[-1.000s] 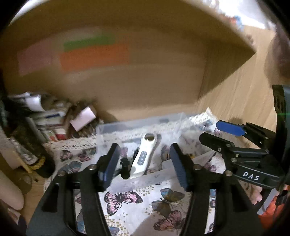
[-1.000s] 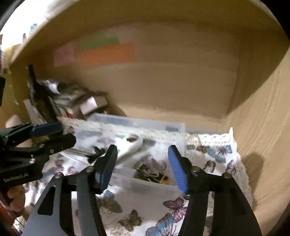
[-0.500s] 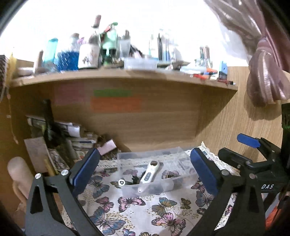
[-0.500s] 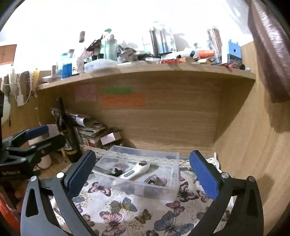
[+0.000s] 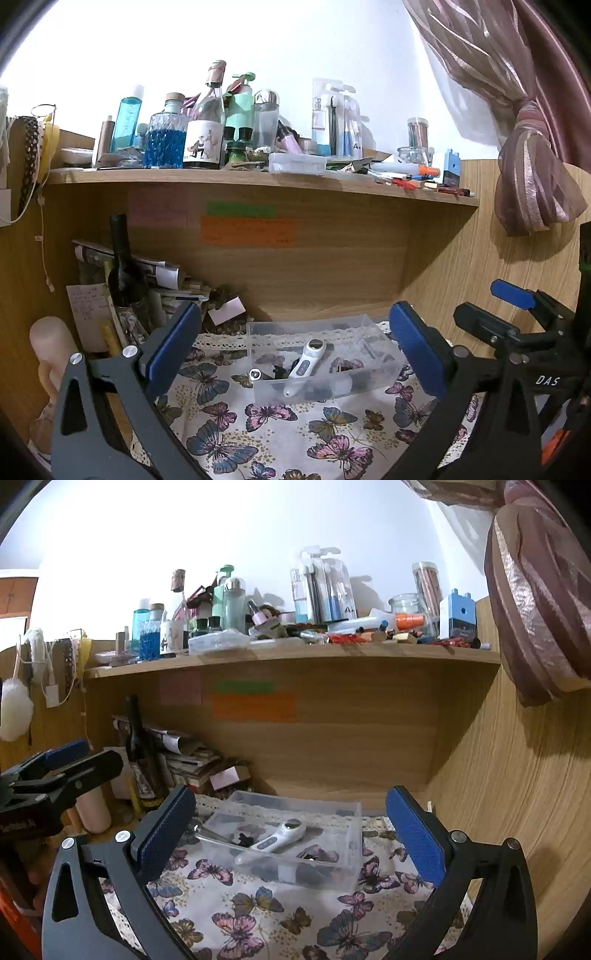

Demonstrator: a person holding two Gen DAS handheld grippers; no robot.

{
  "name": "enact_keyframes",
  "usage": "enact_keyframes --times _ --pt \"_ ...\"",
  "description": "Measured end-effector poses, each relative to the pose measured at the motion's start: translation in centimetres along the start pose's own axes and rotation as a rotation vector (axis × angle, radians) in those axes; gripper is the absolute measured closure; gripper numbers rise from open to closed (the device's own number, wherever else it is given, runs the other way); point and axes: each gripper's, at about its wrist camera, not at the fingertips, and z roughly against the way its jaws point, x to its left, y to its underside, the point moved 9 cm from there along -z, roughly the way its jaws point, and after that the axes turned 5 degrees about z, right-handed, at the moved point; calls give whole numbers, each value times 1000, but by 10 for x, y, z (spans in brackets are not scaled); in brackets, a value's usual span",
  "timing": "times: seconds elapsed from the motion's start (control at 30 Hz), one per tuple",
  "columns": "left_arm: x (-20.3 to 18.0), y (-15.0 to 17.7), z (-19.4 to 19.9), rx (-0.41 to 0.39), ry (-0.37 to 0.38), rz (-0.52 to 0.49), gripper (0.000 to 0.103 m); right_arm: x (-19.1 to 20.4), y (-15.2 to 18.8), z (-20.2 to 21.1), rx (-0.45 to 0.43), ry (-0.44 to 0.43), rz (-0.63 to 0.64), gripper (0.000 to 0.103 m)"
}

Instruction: Organize rigid objects

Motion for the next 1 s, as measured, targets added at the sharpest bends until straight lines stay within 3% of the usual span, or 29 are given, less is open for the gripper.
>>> enact_keyframes --times 1.0 --pt "-4 -5 -1 -15 2 2 0 -1 -11 6 -50 6 -4 0"
